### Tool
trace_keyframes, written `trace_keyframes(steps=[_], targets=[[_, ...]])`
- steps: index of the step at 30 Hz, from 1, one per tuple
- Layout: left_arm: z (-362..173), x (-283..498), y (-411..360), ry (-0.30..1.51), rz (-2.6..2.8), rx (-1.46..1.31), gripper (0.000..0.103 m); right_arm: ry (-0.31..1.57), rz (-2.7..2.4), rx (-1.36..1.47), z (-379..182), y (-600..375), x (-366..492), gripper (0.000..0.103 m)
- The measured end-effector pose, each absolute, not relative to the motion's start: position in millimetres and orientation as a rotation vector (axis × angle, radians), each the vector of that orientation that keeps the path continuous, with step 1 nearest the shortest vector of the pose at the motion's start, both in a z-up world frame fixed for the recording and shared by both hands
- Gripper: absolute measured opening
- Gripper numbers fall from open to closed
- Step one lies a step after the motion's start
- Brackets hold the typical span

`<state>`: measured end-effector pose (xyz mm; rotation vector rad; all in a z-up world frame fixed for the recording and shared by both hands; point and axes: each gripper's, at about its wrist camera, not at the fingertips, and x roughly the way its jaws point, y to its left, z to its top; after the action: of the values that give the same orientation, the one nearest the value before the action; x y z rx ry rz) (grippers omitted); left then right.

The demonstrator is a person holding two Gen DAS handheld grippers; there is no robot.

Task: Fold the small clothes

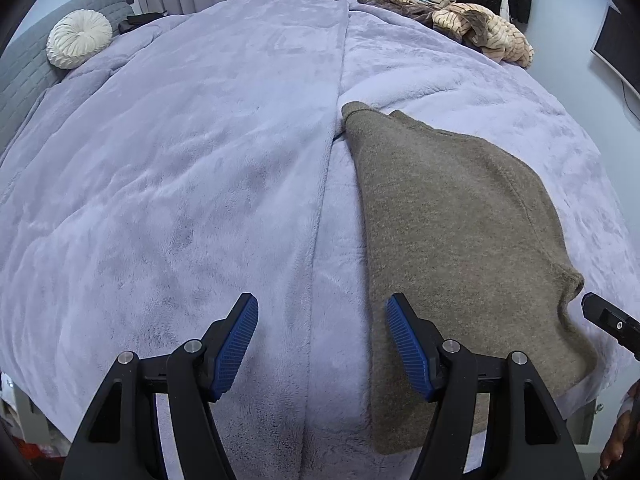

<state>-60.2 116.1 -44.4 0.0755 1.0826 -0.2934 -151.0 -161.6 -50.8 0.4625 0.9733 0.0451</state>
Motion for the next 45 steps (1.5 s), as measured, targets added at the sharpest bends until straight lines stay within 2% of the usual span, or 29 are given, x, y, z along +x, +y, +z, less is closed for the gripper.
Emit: trace_keyframes(steps=[5,6,7,8,9,11,13,45], targets=[[-32.4,-55.0,103.1,1.070,-0.298,0.073,0.068,0.992,-0.030,0.420,-35.4,-167.7,-134.7,0.071],[-30.2,-53.6,100.5,1.069,-0.293,0.074,0.068,0.998,-0.039,0.411,-32.6,-167.4,-130.8,0.079],[-28.7,-53.3,98.3,1.069,-0.287,0.075,0.069,1.008,-0.054,0.397,-29.7,-166.0,-125.7,0.083],[-27.6,-52.5,96.3,1.070,-0.283,0.077,0.080,1.013,-0.065,0.385,-27.3,-164.7,-122.1,0.083],[-26.5,-51.9,94.6,1.073,-0.280,0.077,0.101,1.018,-0.072,0.375,-25.3,-163.2,-118.6,0.083],[-20.9,-54.3,92.2,1.041,-0.278,0.072,0.103,1.034,-0.086,0.361,-22.9,-159.6,-111.9,0.087],[-16.2,-55.7,87.7,1.018,-0.278,0.099,0.103,1.043,-0.101,0.371,-23.2,-157.3,-108.7,0.102],[-17.6,-53.9,75.1,1.064,-0.216,0.136,0.103,1.107,-0.240,0.244,-23.9,-138.9,-98.6,0.103]])
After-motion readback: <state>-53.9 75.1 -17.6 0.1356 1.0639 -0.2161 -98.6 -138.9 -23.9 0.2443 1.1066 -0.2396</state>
